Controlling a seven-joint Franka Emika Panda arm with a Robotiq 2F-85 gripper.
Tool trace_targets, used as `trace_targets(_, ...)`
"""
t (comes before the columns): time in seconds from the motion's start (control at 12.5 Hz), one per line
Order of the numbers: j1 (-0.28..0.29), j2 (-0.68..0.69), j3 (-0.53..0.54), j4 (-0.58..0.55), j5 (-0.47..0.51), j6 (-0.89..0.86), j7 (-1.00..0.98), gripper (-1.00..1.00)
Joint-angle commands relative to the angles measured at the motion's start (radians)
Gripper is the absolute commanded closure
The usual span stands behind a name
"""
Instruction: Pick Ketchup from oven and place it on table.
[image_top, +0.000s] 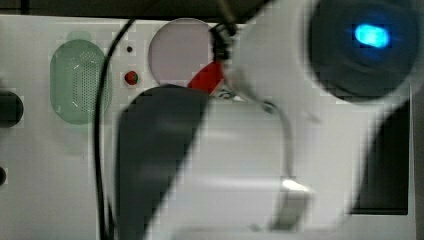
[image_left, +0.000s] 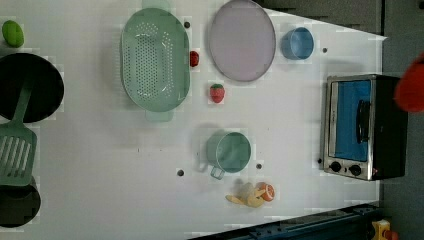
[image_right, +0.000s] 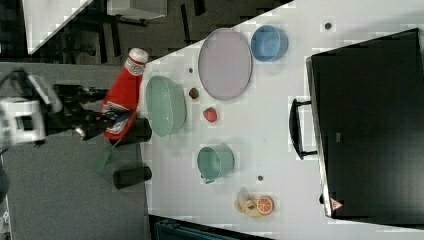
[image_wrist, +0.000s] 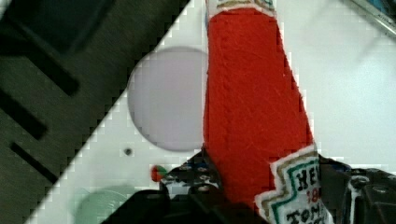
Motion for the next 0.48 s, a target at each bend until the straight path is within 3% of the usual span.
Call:
trace_targets(0.08, -0.069, 0.043, 0.031, -0.098, -0.001, -0.027, -0.005, -0.21)
trace_targets(0.48, -0.068, 0.063, 0.082, -0.438, -0.071, 0.264, -0.005, -0.21)
